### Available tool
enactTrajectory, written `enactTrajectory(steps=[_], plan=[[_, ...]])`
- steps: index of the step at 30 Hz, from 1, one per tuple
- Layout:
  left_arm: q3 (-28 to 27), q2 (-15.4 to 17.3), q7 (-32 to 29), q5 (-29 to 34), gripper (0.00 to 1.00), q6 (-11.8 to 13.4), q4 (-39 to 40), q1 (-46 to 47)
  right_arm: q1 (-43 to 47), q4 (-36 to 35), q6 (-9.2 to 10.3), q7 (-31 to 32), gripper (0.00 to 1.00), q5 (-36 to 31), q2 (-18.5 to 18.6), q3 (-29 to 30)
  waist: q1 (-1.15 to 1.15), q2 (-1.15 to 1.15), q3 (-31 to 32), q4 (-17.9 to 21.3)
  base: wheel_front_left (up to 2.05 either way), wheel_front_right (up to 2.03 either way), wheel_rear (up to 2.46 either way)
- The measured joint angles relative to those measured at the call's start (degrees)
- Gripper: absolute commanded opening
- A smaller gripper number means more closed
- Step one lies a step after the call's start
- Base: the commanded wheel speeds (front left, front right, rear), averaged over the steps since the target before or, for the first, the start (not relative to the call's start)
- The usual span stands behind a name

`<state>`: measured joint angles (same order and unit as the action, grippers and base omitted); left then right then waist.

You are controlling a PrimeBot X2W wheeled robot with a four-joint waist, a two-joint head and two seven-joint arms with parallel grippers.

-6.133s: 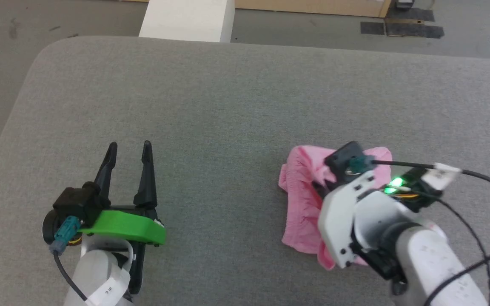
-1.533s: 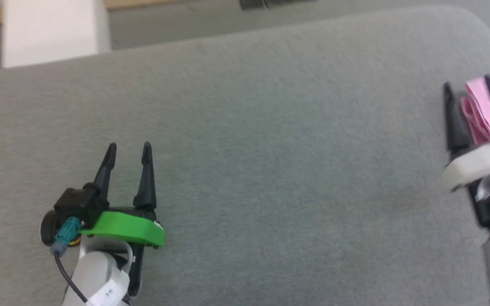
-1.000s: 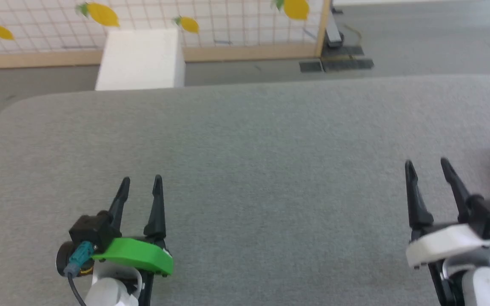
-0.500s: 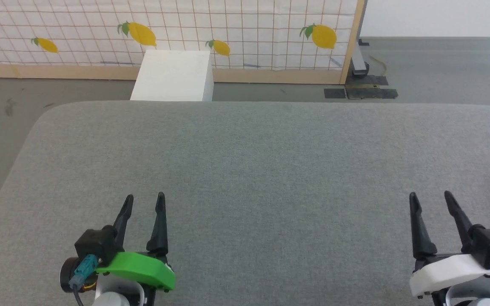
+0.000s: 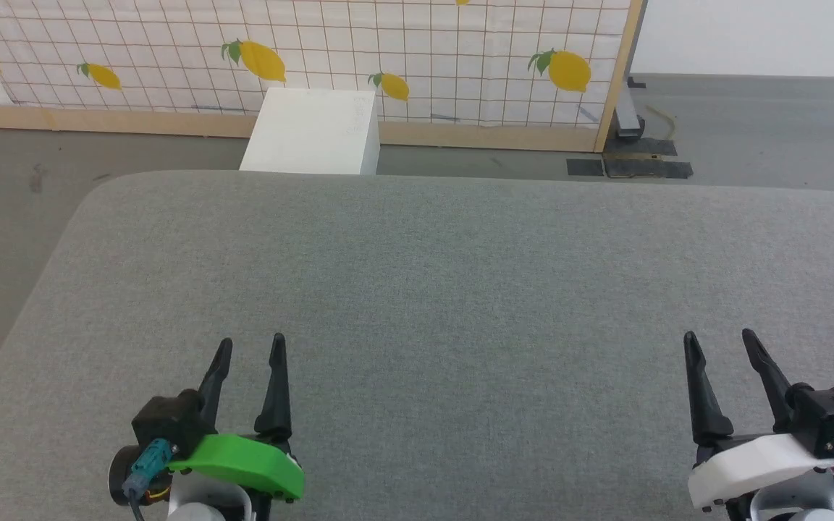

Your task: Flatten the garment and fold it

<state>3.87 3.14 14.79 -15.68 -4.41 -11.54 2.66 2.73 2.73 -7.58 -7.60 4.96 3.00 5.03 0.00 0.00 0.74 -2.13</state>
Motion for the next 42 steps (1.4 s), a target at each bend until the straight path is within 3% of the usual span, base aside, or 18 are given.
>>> enactTrajectory(steps=[9, 10, 42], plan=[[0.18, -0.02, 0.0, -0.05, 1.0, 0.49, 0.0, 0.0, 0.29, 0.21, 0.0, 0.0, 1.0, 0.26, 0.0, 0.13, 0.0, 0.0, -0.47, 0.01, 0.0, 0.0, 0.0], [0.2, -0.01, -0.02, -0.03, 0.0, 0.47, -0.02, 0.01, 0.29, 0.27, 0.0, 0.01, 0.0, 0.33, 0.0, 0.13, 0.0, 0.0, -0.47, 0.0, 0.0, 0.0, 0.0], [-0.24, -0.01, -2.34, 2.16, 0.0, 0.75, 1.54, 0.03, 0.27, 0.03, 0.0, 1.12, 0.0, -0.11, 0.02, -0.55, 0.0, 0.0, -0.53, 0.38, 0.0, 0.0, 0.0]])
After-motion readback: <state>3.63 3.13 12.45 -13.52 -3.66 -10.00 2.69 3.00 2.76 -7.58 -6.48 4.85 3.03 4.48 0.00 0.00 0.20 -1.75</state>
